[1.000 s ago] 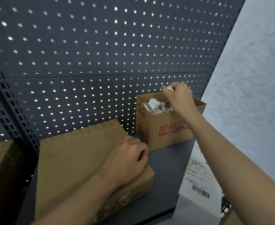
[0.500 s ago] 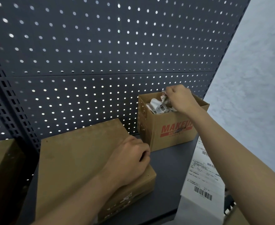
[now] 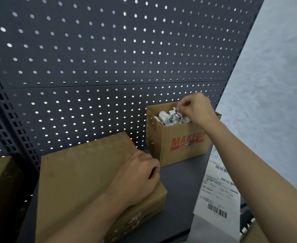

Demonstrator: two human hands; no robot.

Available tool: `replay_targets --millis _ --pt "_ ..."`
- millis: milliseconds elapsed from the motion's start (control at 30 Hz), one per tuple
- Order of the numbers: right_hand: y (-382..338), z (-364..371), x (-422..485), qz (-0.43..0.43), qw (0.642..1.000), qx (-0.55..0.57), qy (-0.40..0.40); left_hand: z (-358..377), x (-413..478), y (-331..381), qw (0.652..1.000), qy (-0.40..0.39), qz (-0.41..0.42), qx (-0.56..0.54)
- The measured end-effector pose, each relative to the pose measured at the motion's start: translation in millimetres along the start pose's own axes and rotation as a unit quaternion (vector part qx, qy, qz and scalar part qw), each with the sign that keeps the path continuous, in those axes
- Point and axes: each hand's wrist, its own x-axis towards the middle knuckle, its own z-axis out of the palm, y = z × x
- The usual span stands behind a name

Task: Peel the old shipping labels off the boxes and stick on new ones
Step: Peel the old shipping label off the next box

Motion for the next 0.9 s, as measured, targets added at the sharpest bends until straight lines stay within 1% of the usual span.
replay_targets --millis 300,467,600,700,767,833,900 --pt "2 -1 0 0.009 0.998 -0.027 -0.051 5 1 -3 1.0 -0.016 0.005 -0.01" --pt "3 -4 0 -0.019 0.996 -0.038 -0.081 4 0 -1 1.0 -0.022 0.018 -0.008" --pt "7 -3 -1 -0.018 0.993 -0.074 -0.087 5 -2 -1 0.999 -0.041 0.024 0.008" --pt "7 -5 -3 0.003 0.983 -0.143 -0.113 5 -2 0 0.999 -0.046 0.023 0.013" --pt "10 -5 -2 0.002 0.977 -0.164 -0.134 4 -2 0 0.999 -0.046 0.022 0.015" --pt "12 -4 -2 -0.002 0.977 -0.154 -0.144 4 -2 0 0.999 -0.045 0.022 0.013" --pt "12 -5 0 0.002 0.98 -0.141 -0.138 4 -2 0 0.999 -0.045 0.023 0.011"
